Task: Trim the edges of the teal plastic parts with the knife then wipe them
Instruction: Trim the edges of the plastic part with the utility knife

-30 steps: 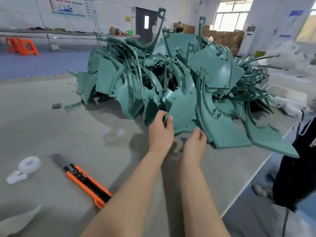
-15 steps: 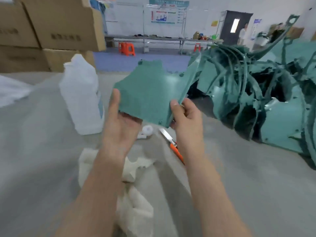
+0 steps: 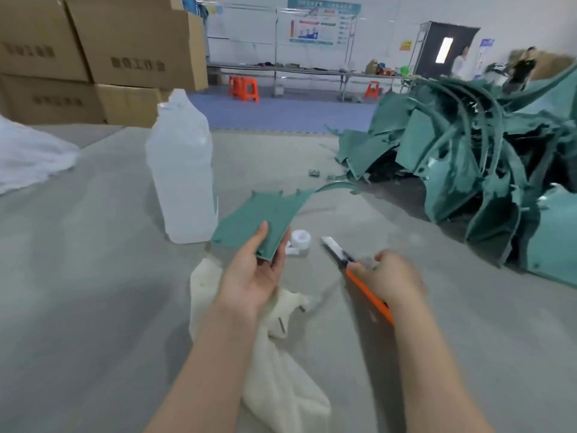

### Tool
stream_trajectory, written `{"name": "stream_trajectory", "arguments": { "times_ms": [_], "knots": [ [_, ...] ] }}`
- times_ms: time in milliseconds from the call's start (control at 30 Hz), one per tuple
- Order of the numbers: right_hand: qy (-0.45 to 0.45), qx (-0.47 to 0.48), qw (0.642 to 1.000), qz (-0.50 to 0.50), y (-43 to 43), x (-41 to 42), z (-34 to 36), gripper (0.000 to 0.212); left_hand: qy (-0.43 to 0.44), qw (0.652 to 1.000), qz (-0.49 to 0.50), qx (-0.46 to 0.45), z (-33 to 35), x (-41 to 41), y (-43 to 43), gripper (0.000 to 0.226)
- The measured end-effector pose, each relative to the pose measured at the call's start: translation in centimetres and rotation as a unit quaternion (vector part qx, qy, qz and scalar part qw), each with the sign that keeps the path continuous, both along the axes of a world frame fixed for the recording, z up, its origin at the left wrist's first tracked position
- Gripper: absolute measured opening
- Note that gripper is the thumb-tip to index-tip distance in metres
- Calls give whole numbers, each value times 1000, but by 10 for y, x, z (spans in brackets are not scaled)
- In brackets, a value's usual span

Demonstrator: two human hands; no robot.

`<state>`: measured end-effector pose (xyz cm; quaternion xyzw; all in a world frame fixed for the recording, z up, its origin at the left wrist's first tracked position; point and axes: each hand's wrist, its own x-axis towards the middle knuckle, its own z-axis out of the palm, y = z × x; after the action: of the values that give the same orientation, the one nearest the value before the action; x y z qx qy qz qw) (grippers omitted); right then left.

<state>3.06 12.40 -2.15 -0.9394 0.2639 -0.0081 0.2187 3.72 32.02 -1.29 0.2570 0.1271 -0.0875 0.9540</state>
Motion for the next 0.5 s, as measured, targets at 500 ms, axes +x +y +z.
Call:
{"name": "stream_trajectory", "arguments": {
  "times_ms": [500],
  "knots": [
    [-349, 447, 822, -50, 0, -5, 11, 18, -123, 989, 39, 77, -4, -4, 12, 32]
  ]
}}
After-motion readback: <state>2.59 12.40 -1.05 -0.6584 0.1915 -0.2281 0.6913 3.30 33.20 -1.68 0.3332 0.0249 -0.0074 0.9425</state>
